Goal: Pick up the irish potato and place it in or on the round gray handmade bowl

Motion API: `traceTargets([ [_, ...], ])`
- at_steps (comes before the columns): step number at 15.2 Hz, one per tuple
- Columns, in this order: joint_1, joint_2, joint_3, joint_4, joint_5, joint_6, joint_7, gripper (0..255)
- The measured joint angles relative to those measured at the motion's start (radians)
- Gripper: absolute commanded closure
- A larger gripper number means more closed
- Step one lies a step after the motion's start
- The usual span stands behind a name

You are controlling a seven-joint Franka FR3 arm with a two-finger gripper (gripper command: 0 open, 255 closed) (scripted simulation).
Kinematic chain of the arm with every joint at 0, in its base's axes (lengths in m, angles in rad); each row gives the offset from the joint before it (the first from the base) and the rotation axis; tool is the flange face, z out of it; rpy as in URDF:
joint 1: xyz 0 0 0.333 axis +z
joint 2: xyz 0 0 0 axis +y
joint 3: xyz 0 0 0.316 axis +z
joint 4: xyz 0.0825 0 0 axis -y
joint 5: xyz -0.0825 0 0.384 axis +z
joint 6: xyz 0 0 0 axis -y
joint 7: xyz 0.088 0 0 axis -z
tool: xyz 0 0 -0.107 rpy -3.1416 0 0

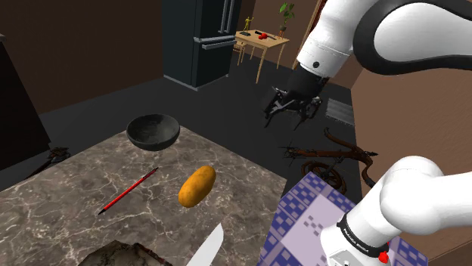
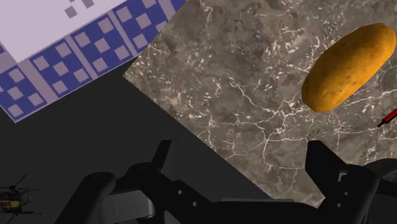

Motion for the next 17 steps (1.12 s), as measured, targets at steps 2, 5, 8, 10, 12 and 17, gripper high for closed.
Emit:
traceTargets([
  [2,0.0,0.024,0.061,-0.012,0.035,0.041,0.083,0],
  [5,-0.008,0.078,0.154,-0.006,0.079,0.099,0.209,0],
  [8,-0.035,0.159,0.248,0.01,0.107,0.174,0.328,0],
  [10,-0.053,0.209,0.313,0.024,0.12,0.218,0.412,0],
  [12,-0.088,0.285,0.388,0.047,0.118,0.279,0.499,0],
  [17,-0.215,0.493,0.607,0.151,0.036,0.394,0.771,0],
])
